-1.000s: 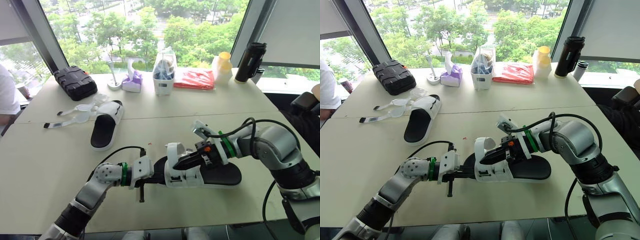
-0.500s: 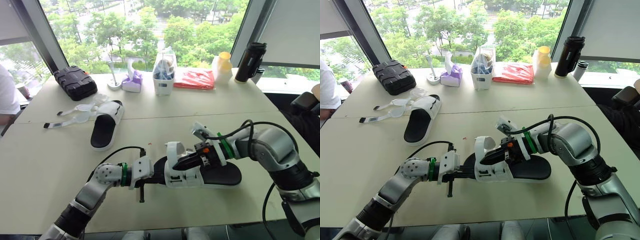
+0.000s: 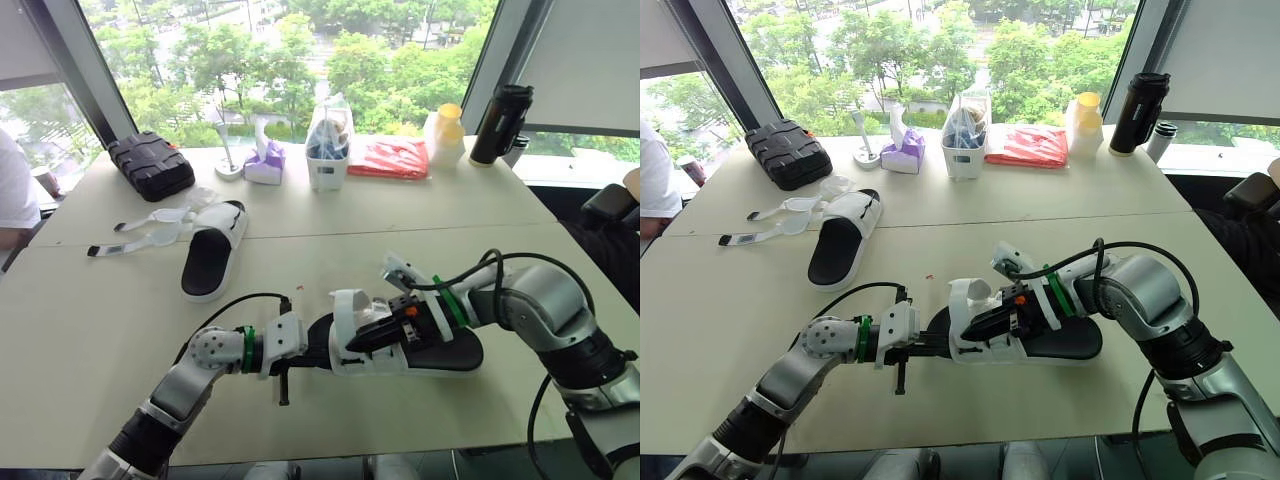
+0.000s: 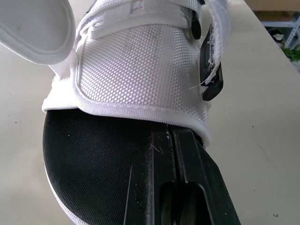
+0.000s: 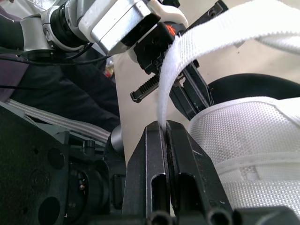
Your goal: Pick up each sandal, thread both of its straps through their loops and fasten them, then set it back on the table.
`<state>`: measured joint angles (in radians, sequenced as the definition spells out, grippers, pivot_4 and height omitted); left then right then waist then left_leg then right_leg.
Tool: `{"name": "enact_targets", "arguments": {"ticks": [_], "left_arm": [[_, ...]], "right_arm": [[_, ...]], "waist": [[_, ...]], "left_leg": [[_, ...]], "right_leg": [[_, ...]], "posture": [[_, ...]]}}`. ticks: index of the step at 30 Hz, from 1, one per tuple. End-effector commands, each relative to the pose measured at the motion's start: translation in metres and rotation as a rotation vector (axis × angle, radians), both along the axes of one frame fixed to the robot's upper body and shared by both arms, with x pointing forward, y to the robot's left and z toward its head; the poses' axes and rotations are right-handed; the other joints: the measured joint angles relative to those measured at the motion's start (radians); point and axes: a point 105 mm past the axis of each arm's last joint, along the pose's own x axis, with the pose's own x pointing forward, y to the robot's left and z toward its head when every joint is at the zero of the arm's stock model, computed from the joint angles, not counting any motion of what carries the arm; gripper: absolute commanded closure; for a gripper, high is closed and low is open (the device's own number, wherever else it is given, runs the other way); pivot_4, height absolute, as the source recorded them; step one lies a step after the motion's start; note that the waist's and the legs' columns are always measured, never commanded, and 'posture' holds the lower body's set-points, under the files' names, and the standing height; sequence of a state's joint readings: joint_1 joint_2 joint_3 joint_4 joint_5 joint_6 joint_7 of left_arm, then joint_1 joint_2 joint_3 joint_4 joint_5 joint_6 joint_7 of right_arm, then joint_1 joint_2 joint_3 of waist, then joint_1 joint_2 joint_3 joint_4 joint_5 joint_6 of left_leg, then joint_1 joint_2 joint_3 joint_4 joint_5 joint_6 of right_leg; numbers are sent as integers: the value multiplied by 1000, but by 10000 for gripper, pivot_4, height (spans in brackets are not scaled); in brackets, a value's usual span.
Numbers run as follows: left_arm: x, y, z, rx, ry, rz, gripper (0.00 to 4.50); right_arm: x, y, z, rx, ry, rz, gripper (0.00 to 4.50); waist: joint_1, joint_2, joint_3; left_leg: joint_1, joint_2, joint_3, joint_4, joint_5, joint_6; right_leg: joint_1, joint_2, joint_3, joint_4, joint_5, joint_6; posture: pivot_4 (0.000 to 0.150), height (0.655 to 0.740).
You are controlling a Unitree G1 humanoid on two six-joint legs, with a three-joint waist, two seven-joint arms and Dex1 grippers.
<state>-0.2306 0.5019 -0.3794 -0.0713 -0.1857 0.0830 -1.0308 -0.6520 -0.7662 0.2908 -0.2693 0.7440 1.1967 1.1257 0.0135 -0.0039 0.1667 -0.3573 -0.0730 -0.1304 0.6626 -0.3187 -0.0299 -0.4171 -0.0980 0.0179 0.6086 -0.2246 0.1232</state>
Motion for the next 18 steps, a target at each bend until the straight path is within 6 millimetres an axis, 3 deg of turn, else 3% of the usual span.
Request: {"name": "enact_targets", "arguments": {"ticks": [1,8,18], "left_arm": [[-16,11,-47,150,156,16,45000],[-17,11,-47,149,157,15,45000],[-16,10,-47,148,155,17,45000]], "right_arm": [[8,1,-1,-13,-57,-22,44480],[24,2,-2,-19,-106,-63,44480],[18,-1,-6,-46,-124,-27,44480]], "waist": [[0,0,0],[0,0,0],[0,0,0]], "left_leg": [[0,0,0,0,0,0],[0,0,0,0,0,0],[0,0,0,0,0,0]], "right_leg": [[0,0,0,0,0,0],[0,0,0,0,0,0],[0,0,0,0,0,0]], "posture": [[1500,7400],[1500,7400],[1500,7400]]}}
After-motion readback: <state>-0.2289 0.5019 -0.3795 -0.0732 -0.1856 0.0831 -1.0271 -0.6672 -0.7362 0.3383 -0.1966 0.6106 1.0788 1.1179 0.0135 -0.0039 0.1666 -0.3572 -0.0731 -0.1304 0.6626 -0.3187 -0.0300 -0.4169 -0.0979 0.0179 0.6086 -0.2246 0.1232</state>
